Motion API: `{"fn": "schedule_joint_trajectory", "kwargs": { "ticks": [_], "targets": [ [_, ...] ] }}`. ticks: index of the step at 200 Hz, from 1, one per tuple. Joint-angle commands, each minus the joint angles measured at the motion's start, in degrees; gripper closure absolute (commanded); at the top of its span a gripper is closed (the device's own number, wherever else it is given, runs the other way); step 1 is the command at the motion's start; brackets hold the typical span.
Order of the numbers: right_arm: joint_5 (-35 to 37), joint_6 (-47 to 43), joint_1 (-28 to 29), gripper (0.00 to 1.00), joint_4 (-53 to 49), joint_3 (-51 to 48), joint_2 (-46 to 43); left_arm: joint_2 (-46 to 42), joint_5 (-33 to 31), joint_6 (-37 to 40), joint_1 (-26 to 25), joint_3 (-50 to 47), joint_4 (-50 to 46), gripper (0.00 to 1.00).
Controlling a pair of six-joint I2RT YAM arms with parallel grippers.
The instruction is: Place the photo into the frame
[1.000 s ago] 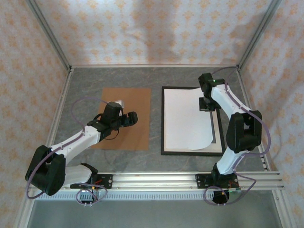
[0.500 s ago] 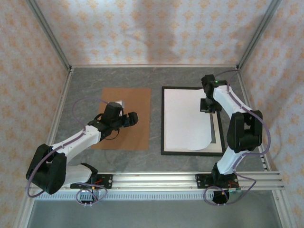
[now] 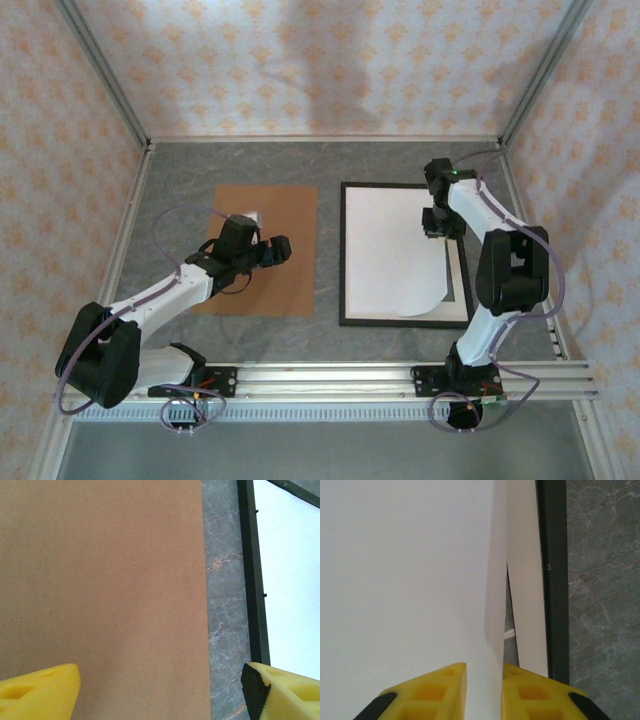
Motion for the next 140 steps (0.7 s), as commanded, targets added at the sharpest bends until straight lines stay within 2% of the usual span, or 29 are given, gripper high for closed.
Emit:
{"fn": "schedule_joint_trajectory", "kwargs": {
  "ticks": [1, 56, 70, 110, 140],
  "targets": [
    [1.70, 0.55, -0.60, 0.70, 1.73, 1.29, 2.78, 0.63, 0.58, 0.63, 0.29, 1.15, 1.13, 0.16],
    [2.73, 1.74, -1.86, 0.50, 3.38, 1.94, 6.45, 0.55, 0.30, 0.72, 0.39, 1.31, 0.95, 0.15],
    [3.06, 1.86, -2.51, 0.42, 3.63, 2.24, 7.29, 0.71, 0.38, 0.89, 0.28, 1.53, 0.78, 0.16],
    [4.80, 2.22, -4.21, 0.28, 3.79, 2.89, 8.03, 0.97, -0.32, 1.45, 0.37, 2.08, 0.38, 0.15],
    [6.92, 2.78, -4.22, 0.21, 3.49, 3.13, 5.83, 1.05, -1.76, 2.70, 0.35, 2.67, -0.75, 0.14]
  ]
}}
